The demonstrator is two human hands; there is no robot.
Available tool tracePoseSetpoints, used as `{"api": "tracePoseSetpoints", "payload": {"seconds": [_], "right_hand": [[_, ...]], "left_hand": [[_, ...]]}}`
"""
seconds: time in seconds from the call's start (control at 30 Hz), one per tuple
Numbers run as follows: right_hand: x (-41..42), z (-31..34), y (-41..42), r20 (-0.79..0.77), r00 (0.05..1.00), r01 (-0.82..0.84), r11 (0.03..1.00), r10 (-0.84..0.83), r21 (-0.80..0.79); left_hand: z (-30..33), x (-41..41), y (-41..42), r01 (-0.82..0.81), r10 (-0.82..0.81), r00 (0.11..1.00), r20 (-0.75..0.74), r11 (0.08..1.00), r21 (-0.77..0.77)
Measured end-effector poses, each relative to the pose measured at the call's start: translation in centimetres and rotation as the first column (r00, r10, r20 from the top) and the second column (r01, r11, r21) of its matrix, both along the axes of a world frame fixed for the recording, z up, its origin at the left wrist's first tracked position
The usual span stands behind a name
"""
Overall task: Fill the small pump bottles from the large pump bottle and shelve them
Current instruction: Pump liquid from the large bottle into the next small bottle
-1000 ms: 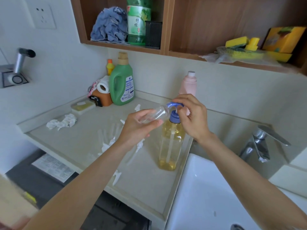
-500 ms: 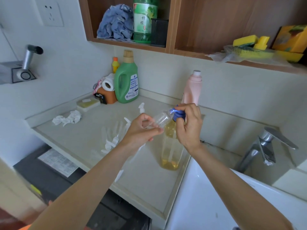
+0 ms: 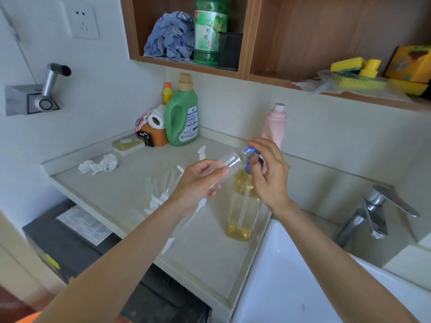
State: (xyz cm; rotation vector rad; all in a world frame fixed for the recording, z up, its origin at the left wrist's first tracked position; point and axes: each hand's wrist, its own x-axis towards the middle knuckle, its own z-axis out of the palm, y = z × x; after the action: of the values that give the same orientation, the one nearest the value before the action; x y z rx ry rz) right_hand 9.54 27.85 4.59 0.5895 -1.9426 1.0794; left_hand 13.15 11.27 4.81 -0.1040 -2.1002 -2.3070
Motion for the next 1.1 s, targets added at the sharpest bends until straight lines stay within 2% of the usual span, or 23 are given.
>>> {"api": "tracePoseSetpoints", "payload": {"seconds": [0.13, 0.3, 0.47, 0.67, 0.8, 0.93, 1.1], "right_hand": [[0.0, -1.6, -0.6, -0.059, 0.998, -0.038, 0.998, 0.035, -0.043], [-0.4, -2.3, -0.9, -0.119, 0.991, 0.061, 0.998, -0.064, -0.025], [0.0, -1.3, -1.2, -0.066, 0.989, 0.129, 0.992, -0.129, -0.005], [-0.7, 1.5, 0.3, -0.016, 0.999, 0.031, 0.999, -0.03, 0.03], [-0.5, 0.9, 0.1, 0.007, 1.0, 0.013, 0.999, -0.013, 0.048], [-0.2, -0.6, -0.3, -0.039, 0.999, 0.016, 1.0, -0.016, 0.011], [-0.7, -1.3, -1.3, -0.087, 0.994, 0.061, 0.99, -0.072, -0.126]], "left_hand": [[-0.6, -0.2, 0.1, 0.028, -0.029, 0.999, 0.027, 0.999, 0.017], [-1.2, -0.1, 0.2, 0.029, -0.03, 0.996, 0.087, 1.0, 0.011], [-0.8, -0.1, 0.0, 0.048, -0.049, 0.995, 0.088, 0.999, 0.013], [0.4, -0.4, 0.0, 0.04, -0.039, 0.997, 0.071, 0.999, -0.005], [0.4, -0.4, 0.0, 0.034, -0.035, 0.998, 0.059, 0.999, 0.017], [0.0, -0.6, 0.0, 0.046, -0.048, 0.998, 0.047, 0.998, 0.043], [-0.6, -1.2, -0.1, 0.071, -0.073, 0.996, 0.041, 0.996, 0.046]]}}
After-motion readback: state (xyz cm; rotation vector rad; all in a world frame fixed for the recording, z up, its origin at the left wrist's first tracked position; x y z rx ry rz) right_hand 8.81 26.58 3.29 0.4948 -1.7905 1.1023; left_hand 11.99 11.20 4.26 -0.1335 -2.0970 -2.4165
